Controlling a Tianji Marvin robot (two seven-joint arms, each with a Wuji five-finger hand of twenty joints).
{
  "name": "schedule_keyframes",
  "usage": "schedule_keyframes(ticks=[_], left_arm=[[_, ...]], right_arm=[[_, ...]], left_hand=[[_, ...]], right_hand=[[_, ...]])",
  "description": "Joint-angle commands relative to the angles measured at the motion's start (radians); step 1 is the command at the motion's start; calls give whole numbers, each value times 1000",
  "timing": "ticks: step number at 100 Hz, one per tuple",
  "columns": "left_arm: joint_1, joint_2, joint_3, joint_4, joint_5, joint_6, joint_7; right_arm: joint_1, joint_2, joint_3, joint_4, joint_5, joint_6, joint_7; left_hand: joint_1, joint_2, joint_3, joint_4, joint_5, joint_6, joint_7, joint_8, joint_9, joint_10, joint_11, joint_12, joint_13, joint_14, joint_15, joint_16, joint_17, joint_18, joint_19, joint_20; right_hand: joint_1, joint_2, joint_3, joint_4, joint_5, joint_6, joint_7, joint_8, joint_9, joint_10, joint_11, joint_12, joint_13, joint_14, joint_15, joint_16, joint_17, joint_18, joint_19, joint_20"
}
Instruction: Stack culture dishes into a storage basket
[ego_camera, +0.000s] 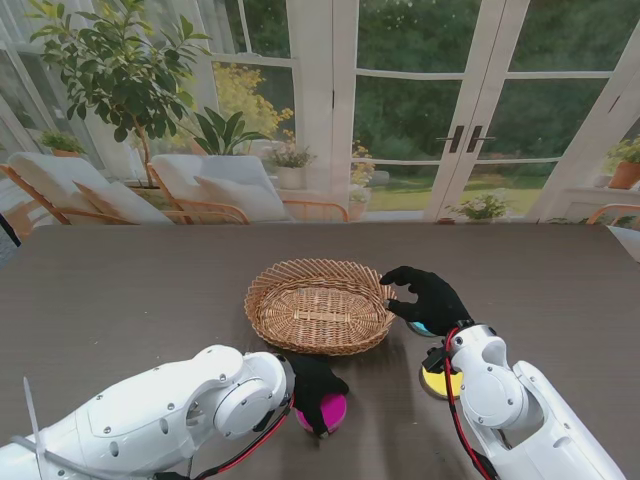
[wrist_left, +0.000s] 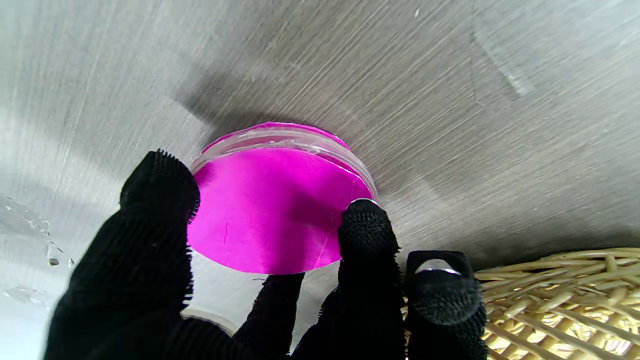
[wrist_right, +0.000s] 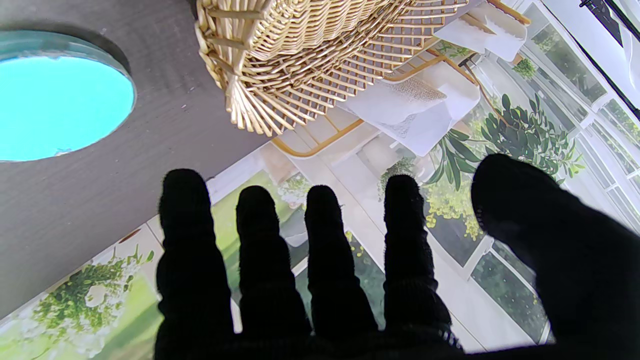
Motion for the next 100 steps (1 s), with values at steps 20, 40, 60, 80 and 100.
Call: schedule_keyframes(ticks=[20, 40, 60, 80, 100], left_arm=[[-33, 2, 41, -1, -9, 0, -28], [-32, 5, 41, -10, 7, 3, -37], [-42, 8, 52, -18, 21, 5, -46], [1, 6, -2, -35, 83, -20, -47], [22, 6, -29, -49, 113, -32, -59]], right_arm=[[-4, -1, 0, -7, -4, 2, 14], [-3, -1, 0, -7, -6, 1, 16], [-3, 0, 0, -6, -8, 1, 16], [-3, 0, -1, -6, -8, 3, 16], [-3, 0, -1, -7, -6, 3, 18]], left_hand=[[-22, 73, -51, 21, -75, -61, -13, -60, -46, 9, 1, -23, -43, 17, -24, 8, -25, -8, -7, 42], [-34, 88, -86, 18, -83, -55, -34, -98, -43, 25, -1, -25, -44, 22, -29, 7, -29, -4, -11, 47], [-40, 99, -104, 12, -97, -36, -38, -112, -47, 29, -1, -25, -45, 23, -32, 5, -32, -2, -13, 49], [-27, 111, -117, 17, -106, -50, -38, -123, -60, 24, -9, -31, -52, 32, -47, -2, -36, -2, -17, 51], [-10, 133, -145, 24, -99, -60, -32, -132, -69, 14, -24, -64, -62, 63, -90, -22, -38, -2, -20, 55]], right_hand=[[6, -30, -62, -13, -23, 0, 6, 12, -37, 18, -6, -13, 3, 11, 2, 13, -245, 4, -35, 36], [8, -36, -61, -14, -24, 1, 6, 12, -37, 18, -6, -13, 2, 11, 2, 13, -246, 4, -35, 36], [9, -37, -60, -15, -25, 2, 7, 12, -37, 19, -6, -13, 2, 10, 2, 14, -246, 5, -35, 37], [7, -36, -61, -15, -26, 3, 8, 12, -38, 19, -6, -13, 2, 12, 2, 14, -247, 4, -36, 37], [6, -34, -62, -15, -26, 6, 9, 12, -37, 18, -5, -13, 3, 10, 3, 14, -246, 4, -36, 38]])
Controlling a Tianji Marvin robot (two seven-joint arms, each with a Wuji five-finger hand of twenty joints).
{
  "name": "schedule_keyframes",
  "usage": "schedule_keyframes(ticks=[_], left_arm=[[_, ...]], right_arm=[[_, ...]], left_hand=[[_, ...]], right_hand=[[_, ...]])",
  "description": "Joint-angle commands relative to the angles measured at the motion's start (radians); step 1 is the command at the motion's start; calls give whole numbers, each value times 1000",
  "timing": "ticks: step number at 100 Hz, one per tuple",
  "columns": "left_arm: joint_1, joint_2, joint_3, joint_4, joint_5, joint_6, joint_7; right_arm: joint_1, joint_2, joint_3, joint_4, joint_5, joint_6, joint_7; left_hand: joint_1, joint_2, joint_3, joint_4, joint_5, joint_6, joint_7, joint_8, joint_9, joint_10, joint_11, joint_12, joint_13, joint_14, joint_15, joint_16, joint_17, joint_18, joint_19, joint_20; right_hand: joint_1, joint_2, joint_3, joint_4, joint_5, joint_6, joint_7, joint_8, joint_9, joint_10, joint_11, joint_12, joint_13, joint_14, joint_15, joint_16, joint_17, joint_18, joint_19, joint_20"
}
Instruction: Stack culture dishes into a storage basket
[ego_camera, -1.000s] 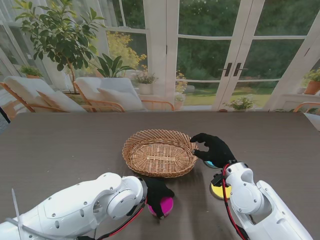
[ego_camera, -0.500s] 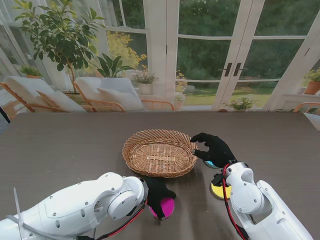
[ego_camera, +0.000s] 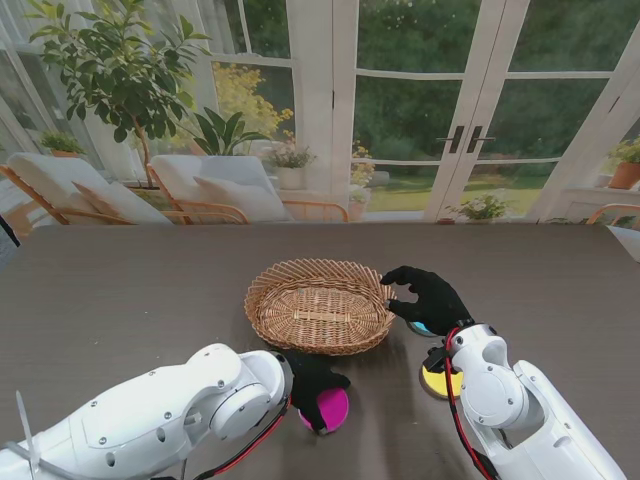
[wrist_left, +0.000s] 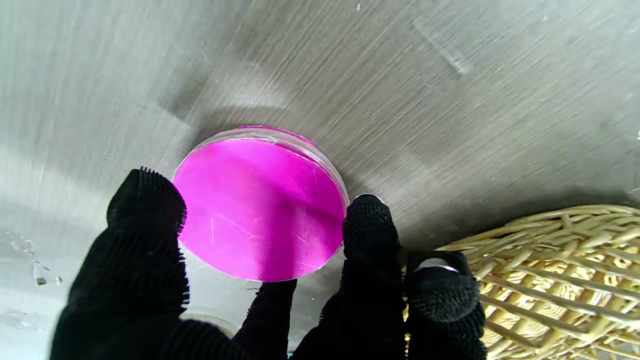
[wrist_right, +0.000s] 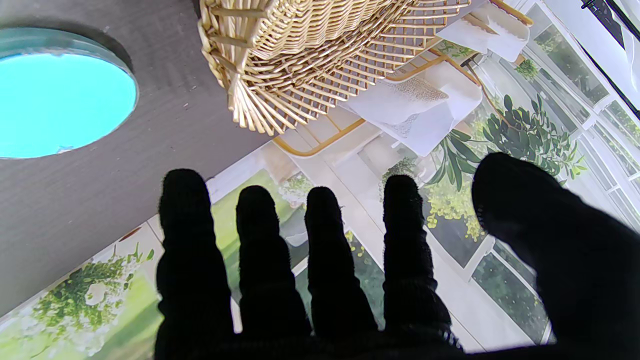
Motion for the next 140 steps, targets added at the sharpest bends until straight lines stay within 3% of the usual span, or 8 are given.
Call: schedule_keyframes(ticks=[1, 10, 31, 35, 60, 90, 108, 140], left_arm=[[-5, -2, 5, -10, -12, -1, -25], [-17, 0, 20, -5, -25, 2, -26], [-53, 1, 65, 14, -65, 17, -20], [-54, 1, 67, 16, -69, 20, -17], [-8, -7, 17, 13, -20, 2, 7], [-6, -10, 15, 18, -26, 4, 16], [19, -19, -6, 28, -5, -2, 52], [67, -42, -54, 67, 18, -28, 156]], right_arm=[[-4, -1, -1, -7, 0, 1, 16], [-4, -2, -1, -7, 2, 2, 15], [-4, -2, -1, -7, 4, 2, 15], [-4, -2, 0, -7, 4, 2, 15], [-5, -2, 0, -8, 5, 2, 15], [-5, -2, 0, -7, 5, 1, 15], [-4, -2, -1, -7, 5, 2, 14], [-4, -2, -2, -7, 6, 2, 14]], left_hand=[[11, 36, -29, 20, -13, -14, -8, -7, -27, -1, -13, -16, -16, 23, -17, -9, -8, -2, 6, 19], [59, 66, -97, 30, 4, -15, -2, -17, -34, 0, -6, -42, -22, 31, -29, -12, -13, -2, -1, 28], [113, 148, -80, 38, 15, -17, 3, -15, -52, 4, -16, -43, -39, 49, -52, -20, -31, -2, -12, 28], [158, 181, -134, 40, 14, -21, 1, -18, -54, 3, -19, -51, -40, 56, -58, -22, -33, 1, -18, 37], [269, 264, -120, 39, 109, -78, 43, 0, -34, 0, -20, -66, -20, 76, -83, -44, -14, 7, -9, 31], [426, 339, -122, 33, 175, -121, 63, 10, -9, -10, -16, -86, -5, 99, -110, -71, -18, 33, -21, 14], [483, 356, -148, 27, 244, -152, 91, 17, 41, -12, -3, -87, 35, 109, -94, -80, 12, 43, -1, -4], [531, 286, -155, 23, 407, -167, 173, 81, 174, -23, 27, -88, 133, 129, -70, -105, 94, 79, 51, -56]], right_hand=[[7, -25, -61, -15, -25, -2, 9, 12, -24, 19, -5, -13, 3, 11, 3, 6, -246, 4, -36, 37], [6, -25, -62, -15, -26, 1, 9, 12, -25, 19, -6, -13, 3, 10, 3, 6, -247, 4, -36, 38], [5, -22, -63, -14, -27, 1, 9, 11, -24, 18, -5, -13, 2, 9, 2, 6, -248, 4, -36, 38], [5, -22, -64, -14, -25, 2, 10, 12, -24, 18, -6, -13, 3, 10, 3, 6, -248, 4, -36, 38], [5, -21, -64, -14, -27, 3, 11, 11, -23, 18, -5, -13, 5, 11, 3, 7, -247, 3, -36, 39], [5, -20, -64, -14, -27, 4, 12, 11, -23, 18, -5, -13, 5, 10, 3, 7, -247, 4, -36, 40], [6, -18, -64, -13, -29, 5, 12, 11, -22, 18, -5, -13, 5, 10, 3, 7, -248, 4, -37, 40], [6, -16, -66, -13, -29, 8, 13, 10, -22, 18, -5, -13, 6, 11, 4, 7, -249, 2, -37, 40]])
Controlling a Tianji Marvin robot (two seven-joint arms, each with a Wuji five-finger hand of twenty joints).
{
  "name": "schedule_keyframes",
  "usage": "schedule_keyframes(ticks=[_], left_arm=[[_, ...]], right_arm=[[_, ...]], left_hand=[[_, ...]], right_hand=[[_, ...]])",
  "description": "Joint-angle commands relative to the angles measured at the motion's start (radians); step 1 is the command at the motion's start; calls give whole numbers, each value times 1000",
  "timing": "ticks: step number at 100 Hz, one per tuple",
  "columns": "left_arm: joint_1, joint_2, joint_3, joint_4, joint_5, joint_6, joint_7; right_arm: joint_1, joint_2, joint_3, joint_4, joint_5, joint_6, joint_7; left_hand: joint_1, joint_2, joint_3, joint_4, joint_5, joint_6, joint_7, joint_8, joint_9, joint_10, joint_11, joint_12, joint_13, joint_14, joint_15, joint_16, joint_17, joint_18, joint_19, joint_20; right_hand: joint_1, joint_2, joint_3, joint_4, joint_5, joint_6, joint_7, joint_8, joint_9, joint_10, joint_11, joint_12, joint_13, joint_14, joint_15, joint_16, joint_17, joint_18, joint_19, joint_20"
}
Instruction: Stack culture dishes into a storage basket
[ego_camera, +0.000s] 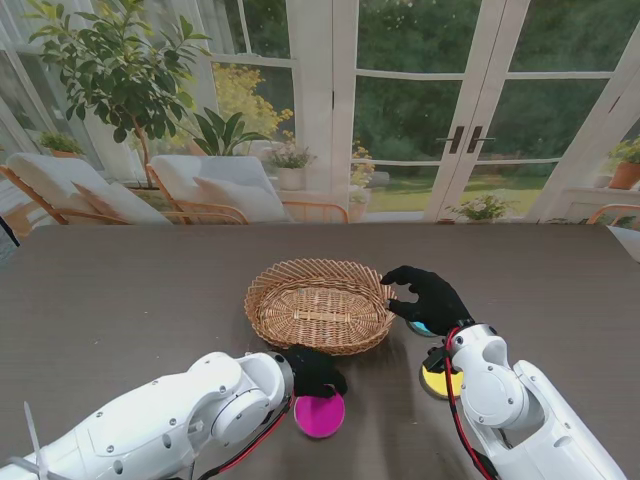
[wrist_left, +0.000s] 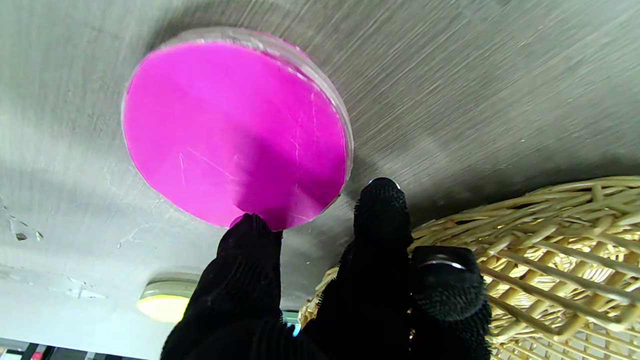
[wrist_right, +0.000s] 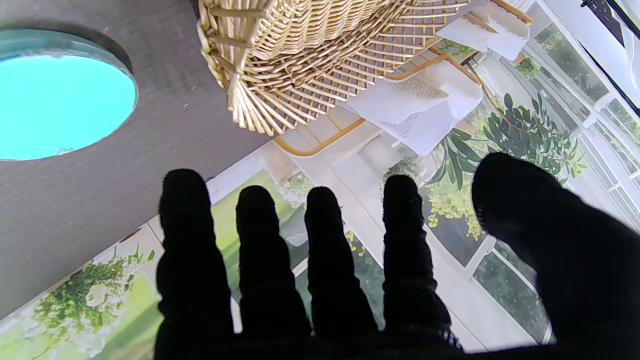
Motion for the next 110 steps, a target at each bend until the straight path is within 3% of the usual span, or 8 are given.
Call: schedule_keyframes(ticks=[1, 46, 50, 73, 87, 93, 102, 110], left_arm=[[1, -9, 0, 8, -7, 0, -16], [5, -29, -1, 56, -38, -11, 68], [6, -31, -2, 61, -39, -13, 79], [6, -37, 0, 76, -44, -22, 105], [1, -39, 6, 78, -63, -13, 100], [2, -38, 4, 74, -68, -11, 95], [14, -35, -12, 60, -61, -15, 90], [33, -33, -35, 41, -43, -18, 86]], right_arm=[[-4, -2, -2, -6, 0, 1, 14], [-2, -3, -3, -5, 0, 1, 13], [-3, -3, -3, -5, 0, 1, 13], [-2, -3, -2, -4, 0, 2, 11], [-2, -3, -2, -4, -1, 2, 12], [-2, -3, -2, -4, 0, 3, 13], [-2, -3, -2, -4, 0, 3, 13], [-2, -3, -2, -4, 0, 3, 13]], left_hand=[[78, -12, -15, 10, 42, -19, 25, 17, 20, 0, 1, -14, 33, 31, 30, -13, 22, 31, 66, -17], [49, -159, 44, 30, 168, -24, 127, 41, 104, 7, 23, -12, 97, 30, 54, -29, 74, 48, 114, -72], [10, -197, 108, 22, 168, -25, 167, 29, 113, 6, 26, -10, 106, 29, 59, -34, 81, 47, 127, -95], [3, -250, 134, 19, 201, -14, 261, 89, 139, 6, 35, -7, 128, 22, 64, -37, 102, 51, 134, -103], [-31, -256, 136, 17, 128, -13, 194, 50, 121, 12, 28, -10, 113, 28, 57, -36, 86, 53, 131, -103], [-103, -246, 190, 5, 89, -4, 64, 50, 110, 15, 25, -12, 100, 30, 52, -30, 76, 51, 124, -100], [-199, -258, 286, -10, 65, 5, 20, 47, 106, 18, 22, -12, 96, 30, 50, -27, 73, 52, 119, -94], [-223, -252, 292, -7, 54, 7, 11, 40, 102, 15, 21, -13, 91, 32, 50, -26, 69, 53, 117, -93]], right_hand=[[6, -15, -66, -13, -29, 5, 13, 10, -22, 18, -5, -13, 6, 11, 4, 7, -249, 3, -35, 40], [9, -17, -65, -13, -32, 7, 15, 10, -22, 17, -4, -12, 7, 10, 4, 7, -247, 4, -35, 41], [11, -19, -64, -13, -32, 8, 15, 10, -21, 19, -4, -12, 7, 10, 4, 7, -248, 4, -35, 41], [10, -17, -63, -14, -34, 10, 17, 10, -22, 17, -4, -12, 8, 10, 5, 7, -248, 4, -35, 41], [10, -18, -64, -14, -35, 9, 17, 10, -22, 17, -4, -12, 8, 10, 5, 7, -248, 3, -35, 41], [10, -17, -64, -14, -35, 10, 17, 10, -21, 19, -4, -12, 7, 10, 4, 7, -249, 3, -36, 41], [10, -16, -64, -14, -34, 11, 18, 10, -21, 20, -4, -12, 8, 10, 5, 7, -248, 3, -35, 41], [10, -15, -65, -14, -35, 12, 18, 9, -22, 18, -4, -12, 8, 10, 5, 7, -249, 4, -36, 41]])
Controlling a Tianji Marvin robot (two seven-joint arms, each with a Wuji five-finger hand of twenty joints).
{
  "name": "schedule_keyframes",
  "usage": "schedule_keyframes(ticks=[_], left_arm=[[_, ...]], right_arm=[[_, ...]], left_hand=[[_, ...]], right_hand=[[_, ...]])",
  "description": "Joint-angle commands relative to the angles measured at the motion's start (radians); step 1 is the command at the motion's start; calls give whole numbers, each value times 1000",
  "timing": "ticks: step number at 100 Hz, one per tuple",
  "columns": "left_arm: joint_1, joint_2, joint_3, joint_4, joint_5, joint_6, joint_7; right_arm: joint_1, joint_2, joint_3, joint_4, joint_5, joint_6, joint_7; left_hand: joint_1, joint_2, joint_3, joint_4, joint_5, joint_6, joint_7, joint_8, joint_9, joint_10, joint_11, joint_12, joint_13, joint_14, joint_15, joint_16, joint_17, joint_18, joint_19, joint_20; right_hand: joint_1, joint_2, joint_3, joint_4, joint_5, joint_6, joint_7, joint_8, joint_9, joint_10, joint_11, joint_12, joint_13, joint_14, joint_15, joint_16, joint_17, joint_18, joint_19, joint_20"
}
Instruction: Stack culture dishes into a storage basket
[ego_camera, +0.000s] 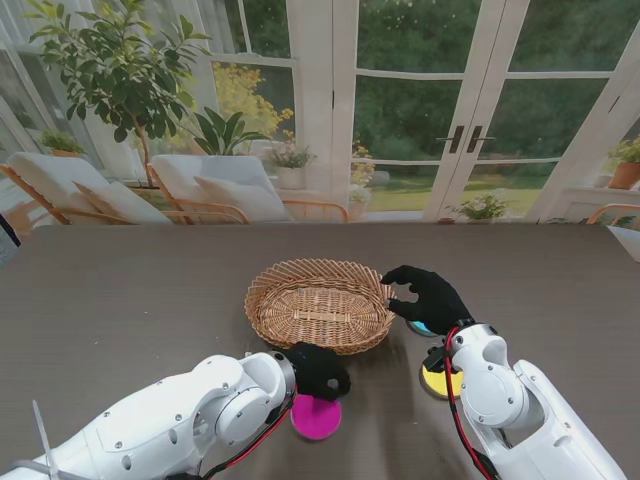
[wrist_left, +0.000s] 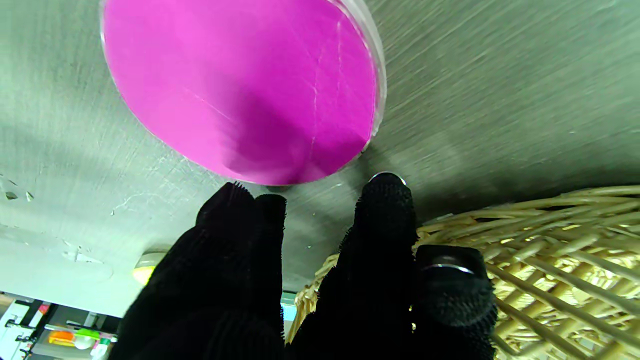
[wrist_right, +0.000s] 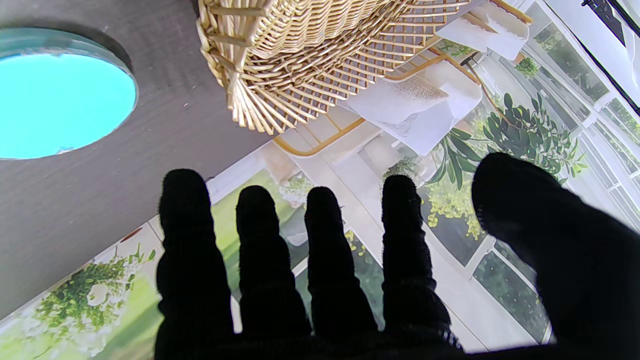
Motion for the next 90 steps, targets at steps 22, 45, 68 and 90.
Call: schedule_keyframes(ticks=[22, 45, 68, 90], left_arm=[[64, 7, -87, -92, 37, -15, -51], [108, 14, -164, -164, 6, -48, -98], [149, 19, -230, -225, -6, -67, -129], [229, 20, -333, -291, 45, -69, -139]], right_arm=[[-3, -2, -2, -6, -1, 2, 15], [-4, -2, -1, -6, 0, 2, 16], [-4, -2, -1, -6, -1, 1, 16], [-4, -2, -2, -6, -1, 0, 15]], left_hand=[[-37, -7, 25, 4, -27, 1, -21, -26, -24, 0, -8, -6, -5, 27, 15, 2, -21, 30, 69, 6], [-37, 16, 13, 10, -43, 6, -29, -43, -44, -13, -15, -4, -35, 33, -2, 4, -50, 22, 48, 21], [-21, 46, -62, 19, -51, 16, -26, -63, -18, -37, -7, 14, -65, 49, -41, 1, -97, 37, -9, 44], [-20, 80, -159, 28, -65, 49, -33, -57, -29, -60, -17, 13, -186, 106, -252, -65, -302, 148, -312, 21]], right_hand=[[9, -14, -66, -13, -33, 1, 16, 9, -21, 18, -4, -12, 8, 9, 4, 7, -249, 4, -35, 42], [9, -13, -66, -13, -33, 2, 16, 9, -21, 17, -4, -12, 8, 10, 4, 7, -250, 3, -36, 42], [8, -12, -67, -13, -34, 3, 15, 8, -21, 18, -5, -13, 7, 10, 4, 7, -250, 4, -36, 42], [7, -10, -68, -13, -35, 2, 15, 8, -21, 17, -4, -12, 6, 6, 4, 7, -251, 3, -36, 42]])
